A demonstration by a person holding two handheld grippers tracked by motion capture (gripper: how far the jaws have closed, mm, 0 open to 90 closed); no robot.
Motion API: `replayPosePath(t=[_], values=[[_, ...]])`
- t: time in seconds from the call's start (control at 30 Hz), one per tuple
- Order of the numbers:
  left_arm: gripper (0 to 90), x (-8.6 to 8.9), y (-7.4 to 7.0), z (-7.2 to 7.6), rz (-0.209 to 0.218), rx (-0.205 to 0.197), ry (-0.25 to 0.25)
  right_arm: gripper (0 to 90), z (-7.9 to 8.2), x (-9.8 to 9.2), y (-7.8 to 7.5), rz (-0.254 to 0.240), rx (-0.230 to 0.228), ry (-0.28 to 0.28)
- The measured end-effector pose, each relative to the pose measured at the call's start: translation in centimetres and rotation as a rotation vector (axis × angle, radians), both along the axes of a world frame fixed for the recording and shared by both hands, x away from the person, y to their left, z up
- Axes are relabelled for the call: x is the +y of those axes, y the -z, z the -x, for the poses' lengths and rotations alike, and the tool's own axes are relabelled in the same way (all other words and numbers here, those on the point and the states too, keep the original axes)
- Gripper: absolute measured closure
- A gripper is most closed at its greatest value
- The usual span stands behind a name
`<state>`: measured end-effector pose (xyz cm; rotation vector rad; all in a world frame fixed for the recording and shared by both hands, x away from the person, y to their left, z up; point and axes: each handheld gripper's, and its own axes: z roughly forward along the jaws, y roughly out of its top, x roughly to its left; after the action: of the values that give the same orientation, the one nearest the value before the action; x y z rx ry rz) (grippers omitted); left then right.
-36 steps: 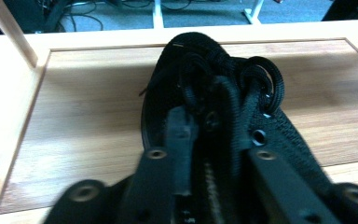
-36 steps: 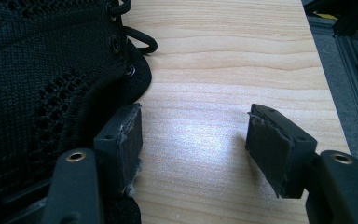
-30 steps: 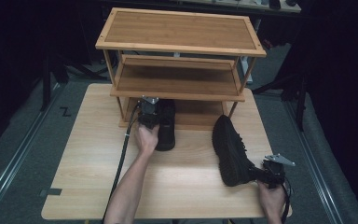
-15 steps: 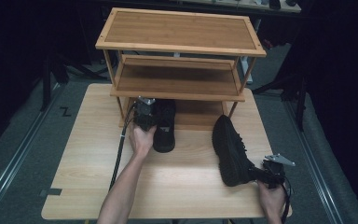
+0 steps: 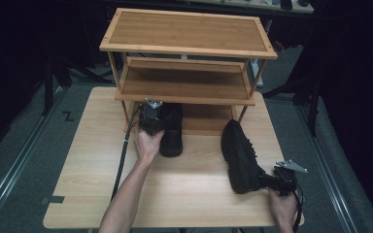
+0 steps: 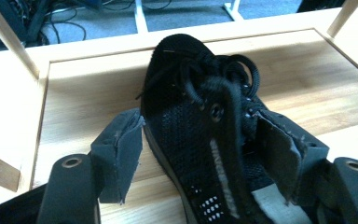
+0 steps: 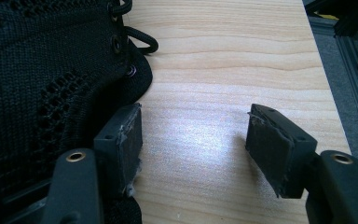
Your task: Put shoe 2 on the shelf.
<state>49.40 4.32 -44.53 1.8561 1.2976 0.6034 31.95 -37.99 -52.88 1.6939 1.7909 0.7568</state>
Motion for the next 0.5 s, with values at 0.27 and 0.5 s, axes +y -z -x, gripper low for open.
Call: replayPosePath(t=[0.27, 0.5], values=[[32.3, 0.8, -0.6, 2.0, 0.000, -0.019, 0.044, 36.2, 0.0, 0.0, 0.0, -0.003, 0.000, 0.000], [32.4, 2.3, -0.7, 3.8, -0.001, -0.042, 0.046, 36.2, 0.0, 0.0, 0.0, -0.004, -0.001, -0.002]])
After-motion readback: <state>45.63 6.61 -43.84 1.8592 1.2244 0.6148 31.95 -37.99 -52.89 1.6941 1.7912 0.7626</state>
